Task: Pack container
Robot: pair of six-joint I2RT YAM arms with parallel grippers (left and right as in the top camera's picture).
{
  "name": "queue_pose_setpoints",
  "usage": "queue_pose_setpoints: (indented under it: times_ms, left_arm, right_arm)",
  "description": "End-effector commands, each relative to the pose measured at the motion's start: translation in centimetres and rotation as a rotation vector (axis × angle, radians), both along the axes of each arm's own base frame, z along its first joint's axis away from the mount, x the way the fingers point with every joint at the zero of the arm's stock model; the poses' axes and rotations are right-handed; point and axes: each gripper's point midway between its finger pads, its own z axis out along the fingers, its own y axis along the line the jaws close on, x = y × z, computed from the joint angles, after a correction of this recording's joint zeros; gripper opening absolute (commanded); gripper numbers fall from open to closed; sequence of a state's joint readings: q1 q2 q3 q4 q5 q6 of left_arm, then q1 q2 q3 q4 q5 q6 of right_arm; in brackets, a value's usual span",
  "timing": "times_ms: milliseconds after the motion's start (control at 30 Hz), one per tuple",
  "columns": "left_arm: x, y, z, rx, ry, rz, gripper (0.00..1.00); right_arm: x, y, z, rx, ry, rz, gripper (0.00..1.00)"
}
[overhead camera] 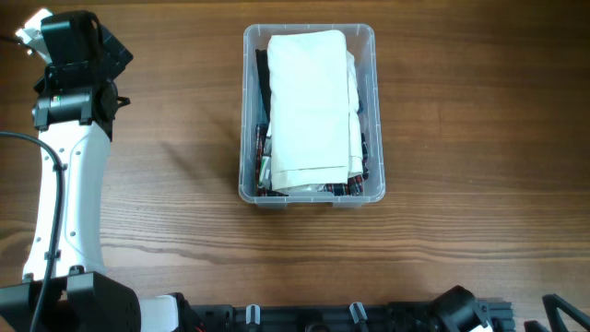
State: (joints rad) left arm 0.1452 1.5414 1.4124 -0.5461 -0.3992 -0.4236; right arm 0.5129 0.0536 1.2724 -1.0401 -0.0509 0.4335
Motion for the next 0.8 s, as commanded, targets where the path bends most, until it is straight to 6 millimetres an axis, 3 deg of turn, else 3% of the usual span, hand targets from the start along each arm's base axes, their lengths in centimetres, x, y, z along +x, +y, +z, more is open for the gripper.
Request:
queue_pose_setpoints:
  times_ms: [0,33,67,200,433,767]
  left_arm:
    - [-0.2,0.4,-0.1,0.009,0.003,0.014,1.00]
    - [-0.2,0.4,-0.1,0.009,0.004,0.014,1.00]
    - [-0.2,0.4,-0.1,0.009,0.003,0.014,1.00]
    - [-0.2,0.4,-0.1,0.009,0.004,0.014,1.00]
    - [-0.2,0.4,-0.1,0.009,0.004,0.014,1.00]
    - [-0.2,0.4,-0.1,0.009,0.004,0.014,1.00]
  right_arm:
    - [-0.3,-0.5,0.1,0.027,-0.003,-0.012,0.58]
    - [-0.2,-0.5,-0.1,0.024,0.003,-0.011,0.82]
    - [-0.2,-0.5,-0.5,0.016,0.016,-0.012,1.00]
    - [0.0,-0.4,-2.0,0.044,0.108,-0.002,1.00]
    - [0.7,-1.2,-3.1,0.337,0.326,-0.022,1.00]
    - [1.7,-3.2,-3.9,0.900,0.596,-0.072,1.00]
